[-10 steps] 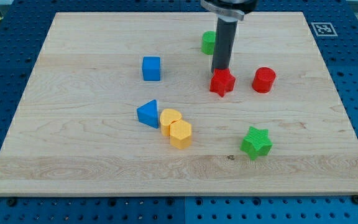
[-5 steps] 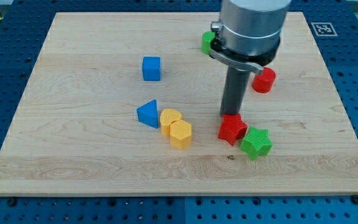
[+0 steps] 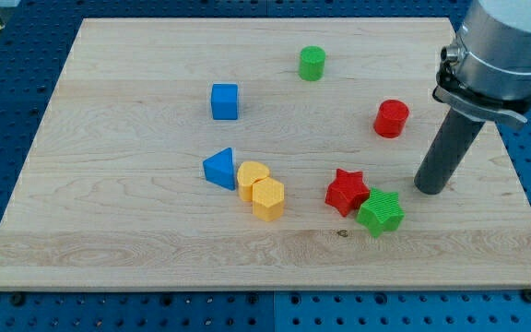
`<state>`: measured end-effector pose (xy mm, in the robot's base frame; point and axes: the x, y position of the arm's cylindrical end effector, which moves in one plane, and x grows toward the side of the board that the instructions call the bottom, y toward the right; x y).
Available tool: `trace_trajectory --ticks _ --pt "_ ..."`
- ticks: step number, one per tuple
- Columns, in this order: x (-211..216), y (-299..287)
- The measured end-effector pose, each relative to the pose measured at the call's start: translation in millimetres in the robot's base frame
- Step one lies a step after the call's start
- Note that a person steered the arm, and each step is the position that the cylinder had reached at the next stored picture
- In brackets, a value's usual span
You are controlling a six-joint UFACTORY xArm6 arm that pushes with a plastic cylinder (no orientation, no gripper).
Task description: Move the red star into the green star
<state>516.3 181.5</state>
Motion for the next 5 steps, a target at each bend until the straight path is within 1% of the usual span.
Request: trace_trajectory --ticks 1,2,4,5 --pt "10 -13" --pt "12 -23" --pt "1 -35" --pt "2 -59"
